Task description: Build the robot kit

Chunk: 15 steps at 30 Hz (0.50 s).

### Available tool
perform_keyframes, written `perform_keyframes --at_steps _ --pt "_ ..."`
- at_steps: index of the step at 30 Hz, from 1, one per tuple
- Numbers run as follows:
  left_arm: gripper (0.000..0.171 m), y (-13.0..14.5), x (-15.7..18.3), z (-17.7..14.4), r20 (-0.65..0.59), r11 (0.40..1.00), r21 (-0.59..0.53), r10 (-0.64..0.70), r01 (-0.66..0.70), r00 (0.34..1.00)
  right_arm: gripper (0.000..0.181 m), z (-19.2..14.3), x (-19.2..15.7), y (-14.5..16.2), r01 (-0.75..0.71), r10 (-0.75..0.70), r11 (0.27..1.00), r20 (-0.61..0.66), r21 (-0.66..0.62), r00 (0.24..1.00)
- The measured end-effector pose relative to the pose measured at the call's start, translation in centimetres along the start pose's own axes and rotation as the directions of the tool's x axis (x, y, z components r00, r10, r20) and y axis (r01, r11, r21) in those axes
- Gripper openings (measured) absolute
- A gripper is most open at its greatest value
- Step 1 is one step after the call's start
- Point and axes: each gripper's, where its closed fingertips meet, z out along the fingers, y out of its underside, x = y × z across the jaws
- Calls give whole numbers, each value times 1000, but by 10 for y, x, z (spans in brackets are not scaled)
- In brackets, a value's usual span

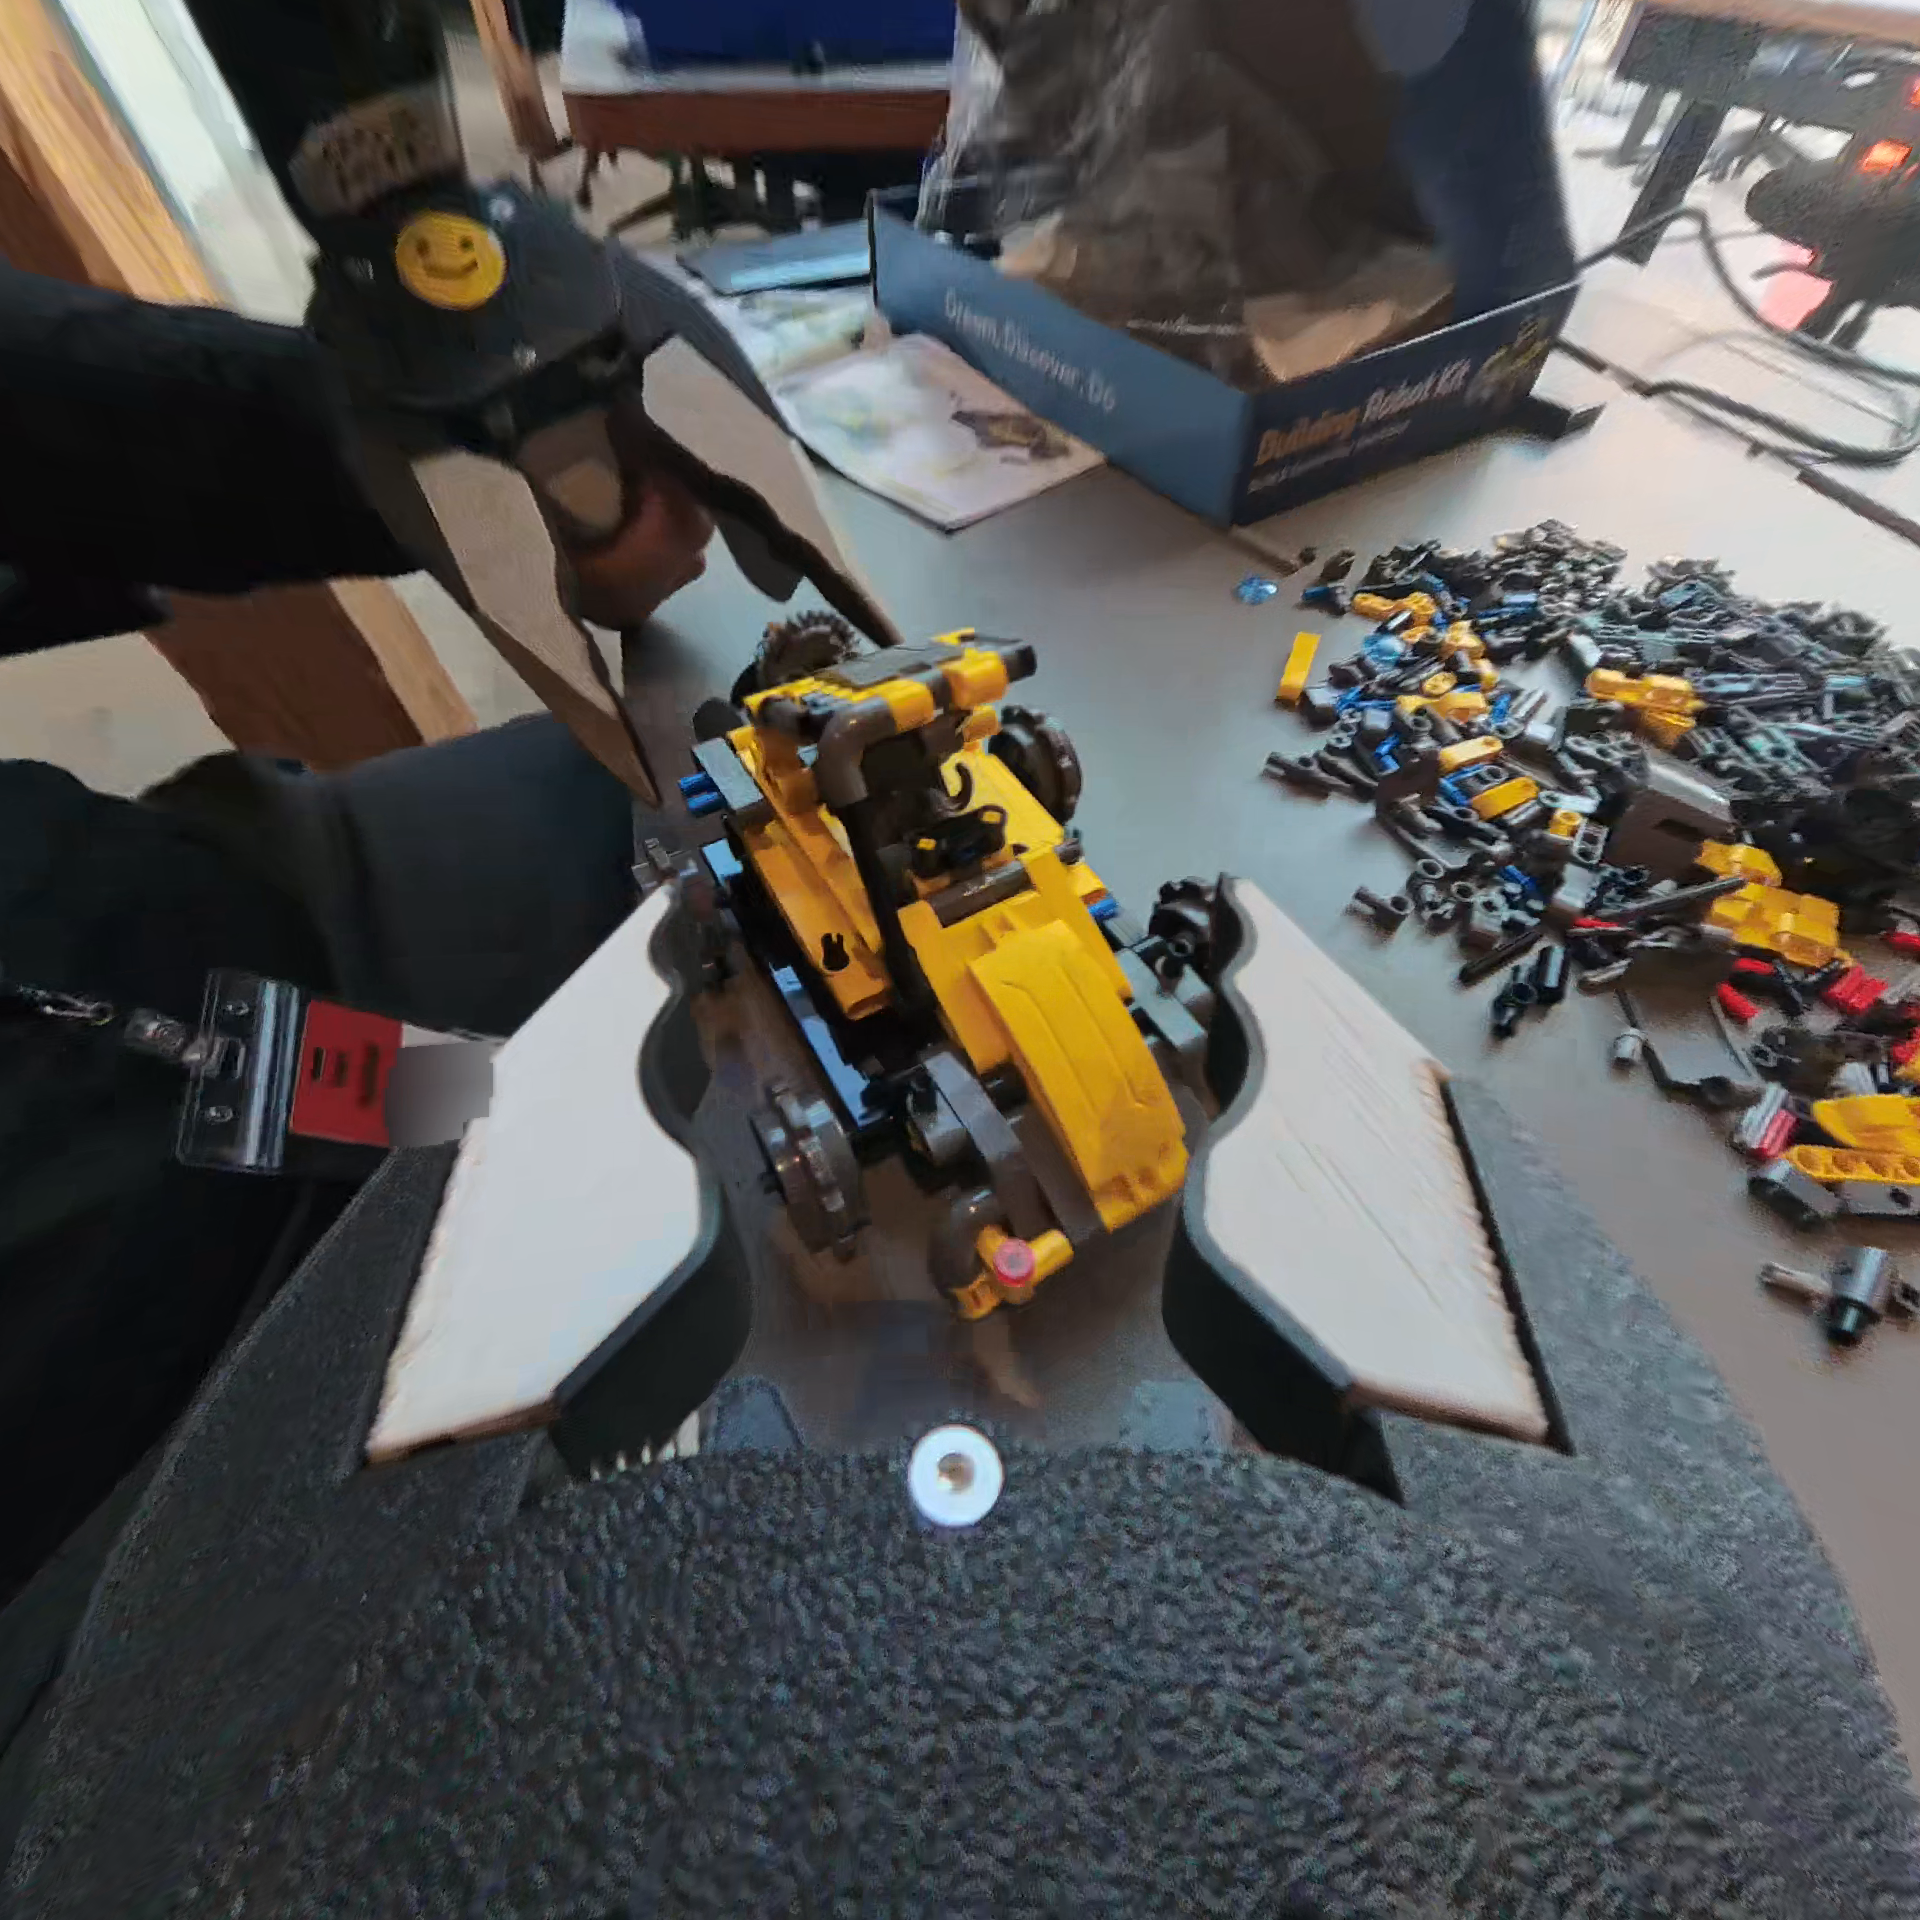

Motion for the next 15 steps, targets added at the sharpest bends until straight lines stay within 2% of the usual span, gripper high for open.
perform_keyframes --at_steps 2,4,5,7,9,13,15 --pt "90 -2 3 0 -96 994 -9 -111 110 989 98 12 -13 -3 41 -40 998 22 -49 999" --pt "93 -2 0 3 -133 992 -33 -125 121 983 97 24 -17 -7 65 -62 993 33 -95 998" --pt "90 -5 -2 5 -134 994 -28 -108 106 985 98 29 -16 -8 85 -83 989 25 -124 996" --pt "74 -12 -5 10 -137 997 0 -71 71 988 95 37 -16 -8 142 -135 975 51 -171 990" --pt "69 -16 -3 15 -163 998 16 -57 61 985 89 43 -17 -8 192 -178 960 85 -205 980" --pt "70 -18 0 20 -195 995 40 -84 94 977 81 51 -16 -4 225 -192 943 150 -246 970" --pt "69 -19 0 21 -199 995 46 -73 83 977 71 52 -19 4 226 -170 936 215 -269 962"
